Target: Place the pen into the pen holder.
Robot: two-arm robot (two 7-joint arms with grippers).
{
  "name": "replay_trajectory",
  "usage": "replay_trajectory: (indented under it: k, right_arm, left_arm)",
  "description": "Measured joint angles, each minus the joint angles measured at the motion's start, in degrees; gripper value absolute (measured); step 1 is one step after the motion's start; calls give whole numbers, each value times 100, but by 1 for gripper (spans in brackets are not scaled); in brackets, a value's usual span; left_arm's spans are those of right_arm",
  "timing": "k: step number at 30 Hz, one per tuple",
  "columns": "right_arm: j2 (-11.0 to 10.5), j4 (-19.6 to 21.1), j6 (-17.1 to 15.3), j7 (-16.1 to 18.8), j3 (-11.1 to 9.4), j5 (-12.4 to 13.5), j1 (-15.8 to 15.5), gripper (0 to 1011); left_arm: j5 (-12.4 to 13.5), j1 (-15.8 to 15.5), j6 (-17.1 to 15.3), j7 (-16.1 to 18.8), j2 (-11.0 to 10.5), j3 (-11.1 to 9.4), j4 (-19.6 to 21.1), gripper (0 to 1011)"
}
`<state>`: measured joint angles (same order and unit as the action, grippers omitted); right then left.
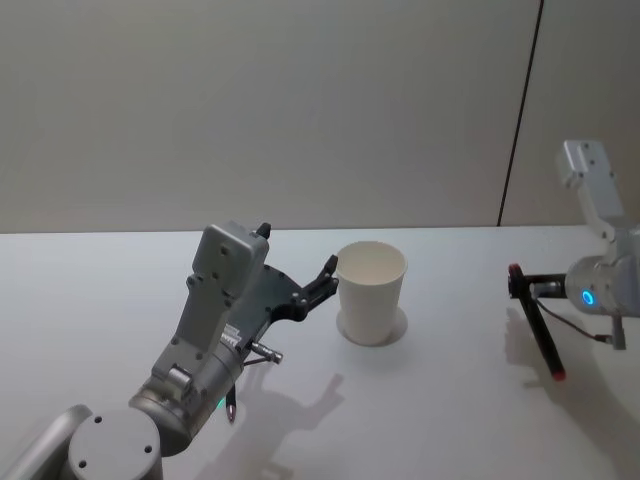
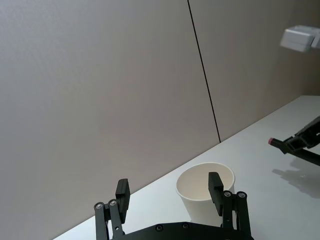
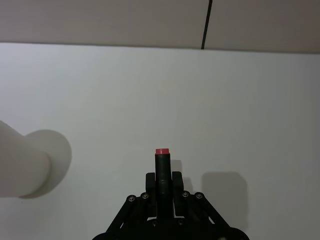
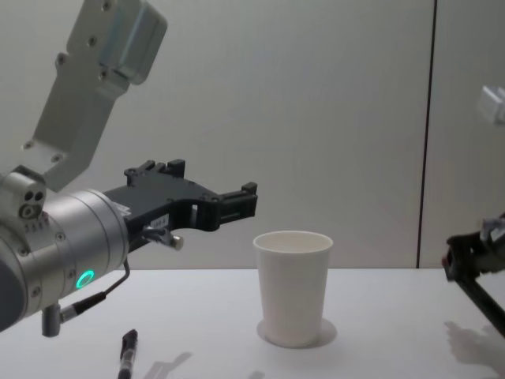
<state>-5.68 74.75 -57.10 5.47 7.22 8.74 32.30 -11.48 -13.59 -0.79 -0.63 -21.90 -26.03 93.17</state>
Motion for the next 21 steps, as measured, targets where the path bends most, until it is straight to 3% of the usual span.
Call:
replay_trajectory:
  k: [12, 21]
  right_arm:
    - [-102, 523, 768, 363, 61, -277, -260, 175]
    - [-155, 819, 1537, 579, 131, -494, -442, 175]
  left_arm:
    - [0, 0, 0, 0, 0, 0, 0, 1004]
    - [0, 0, 0, 0, 0, 0, 0, 1004]
